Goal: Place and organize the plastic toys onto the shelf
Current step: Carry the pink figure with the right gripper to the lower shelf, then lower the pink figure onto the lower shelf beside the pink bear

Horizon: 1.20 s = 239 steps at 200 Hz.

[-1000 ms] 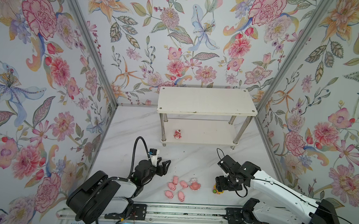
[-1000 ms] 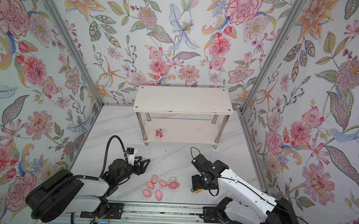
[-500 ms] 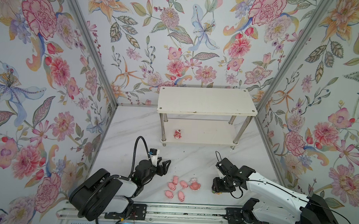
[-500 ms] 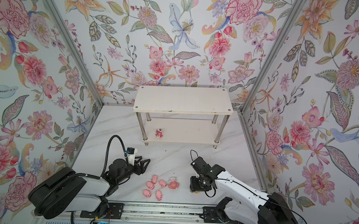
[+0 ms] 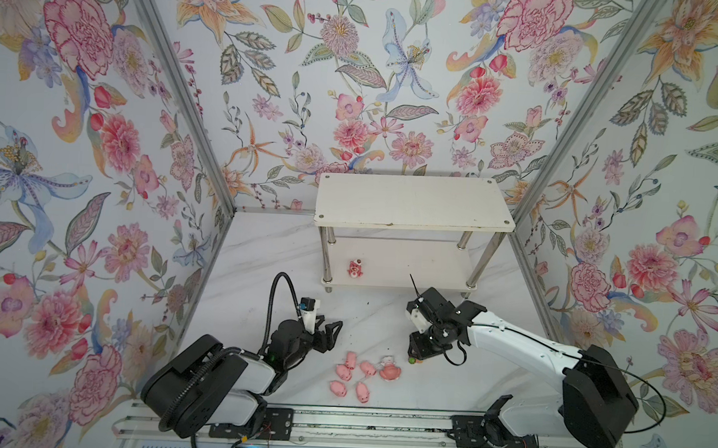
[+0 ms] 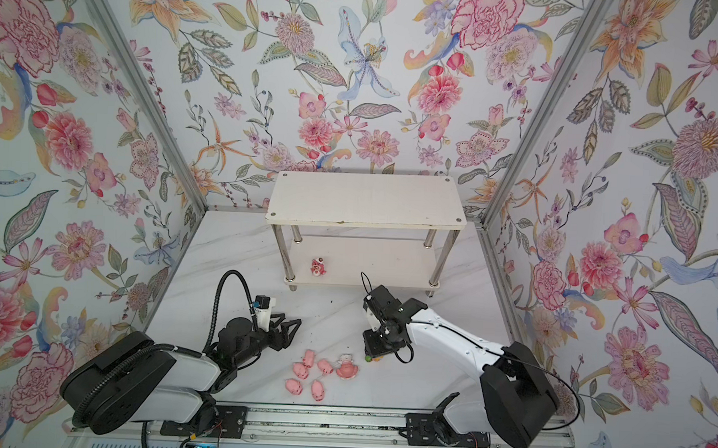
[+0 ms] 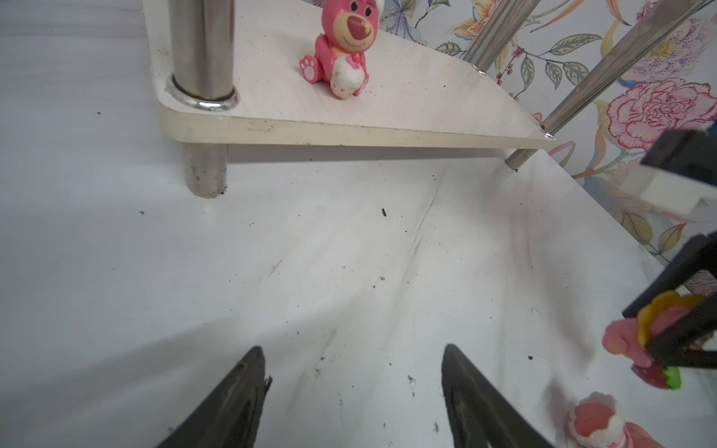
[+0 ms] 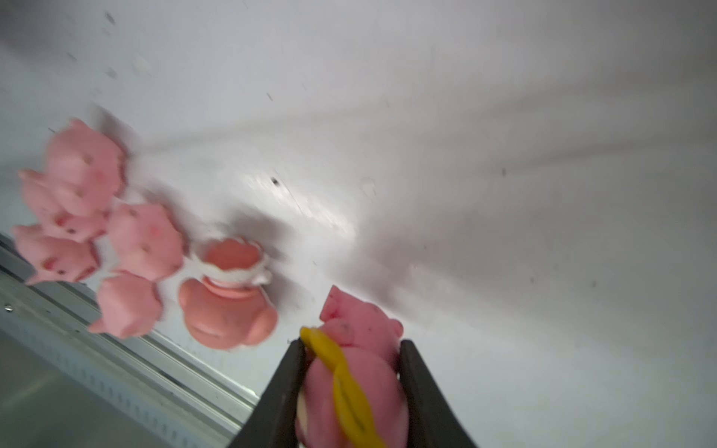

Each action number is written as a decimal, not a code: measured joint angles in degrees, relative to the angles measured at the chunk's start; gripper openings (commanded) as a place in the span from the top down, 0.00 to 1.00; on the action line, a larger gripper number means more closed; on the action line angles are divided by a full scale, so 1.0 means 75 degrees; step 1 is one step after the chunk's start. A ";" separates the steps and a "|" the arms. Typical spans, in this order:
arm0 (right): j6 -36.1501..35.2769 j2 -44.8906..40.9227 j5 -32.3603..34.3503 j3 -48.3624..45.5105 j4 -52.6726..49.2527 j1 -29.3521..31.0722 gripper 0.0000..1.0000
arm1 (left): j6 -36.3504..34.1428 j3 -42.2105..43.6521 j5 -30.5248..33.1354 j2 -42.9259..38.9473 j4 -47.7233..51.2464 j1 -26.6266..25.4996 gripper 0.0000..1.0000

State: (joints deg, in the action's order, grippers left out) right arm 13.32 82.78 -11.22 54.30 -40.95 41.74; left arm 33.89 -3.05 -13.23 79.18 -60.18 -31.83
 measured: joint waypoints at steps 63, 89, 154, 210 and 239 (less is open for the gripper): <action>-0.3564 0.3008 0.0254 0.4858 -0.0638 -0.0198 0.96 | -0.0210 0.0003 -0.0006 -0.0251 -0.0172 0.0000 0.27; -0.4508 0.3716 0.0545 0.5639 -0.1113 -0.0417 0.97 | -0.0335 0.0006 0.0000 -0.0259 -0.0236 0.0000 0.27; -0.5901 0.4424 0.1478 0.6286 -0.1405 -0.1070 0.98 | -0.0431 0.0175 0.0020 0.0370 -0.1008 0.0000 0.28; -0.6519 0.4520 0.1693 0.6350 -0.1282 -0.1186 0.98 | -0.0399 0.0166 -0.0012 0.0766 -0.1250 -0.0020 0.30; -0.6735 0.4782 0.1696 0.6580 -0.1023 -0.1256 0.98 | -0.0373 0.0055 -0.0003 0.0694 -0.1221 -0.0064 0.30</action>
State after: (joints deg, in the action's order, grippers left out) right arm -37.19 118.65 1.50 103.66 -48.62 32.32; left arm 31.09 -2.63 -13.26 84.38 -69.34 -32.32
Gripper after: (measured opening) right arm 0.351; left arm 0.699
